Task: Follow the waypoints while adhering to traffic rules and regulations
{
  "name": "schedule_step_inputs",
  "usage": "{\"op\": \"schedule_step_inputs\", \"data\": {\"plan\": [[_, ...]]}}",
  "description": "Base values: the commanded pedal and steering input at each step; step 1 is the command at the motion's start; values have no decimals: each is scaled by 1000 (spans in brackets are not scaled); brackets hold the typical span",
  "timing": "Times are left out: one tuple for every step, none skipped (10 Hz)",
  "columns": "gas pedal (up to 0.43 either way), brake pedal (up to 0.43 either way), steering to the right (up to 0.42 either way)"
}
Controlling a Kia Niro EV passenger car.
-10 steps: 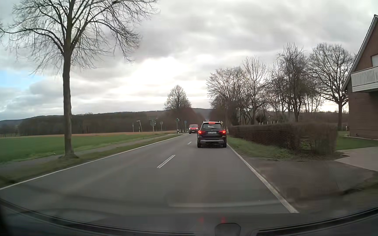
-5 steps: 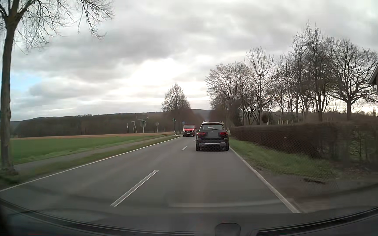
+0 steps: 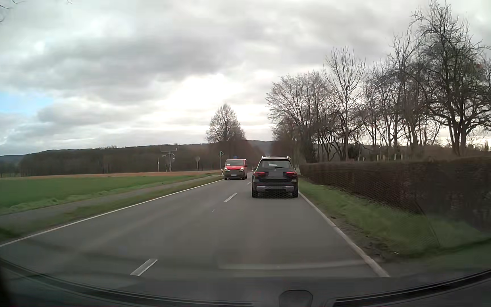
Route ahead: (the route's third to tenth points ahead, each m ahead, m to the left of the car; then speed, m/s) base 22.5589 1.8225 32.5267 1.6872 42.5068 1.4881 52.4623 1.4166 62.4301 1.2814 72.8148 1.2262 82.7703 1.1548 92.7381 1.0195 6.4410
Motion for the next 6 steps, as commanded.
{"op": "schedule_step_inputs", "data": {"plan": [[0,280,6],[0,262,6],[0,226,6],[0,140,6],[0,18,6],[0,0,4]]}}
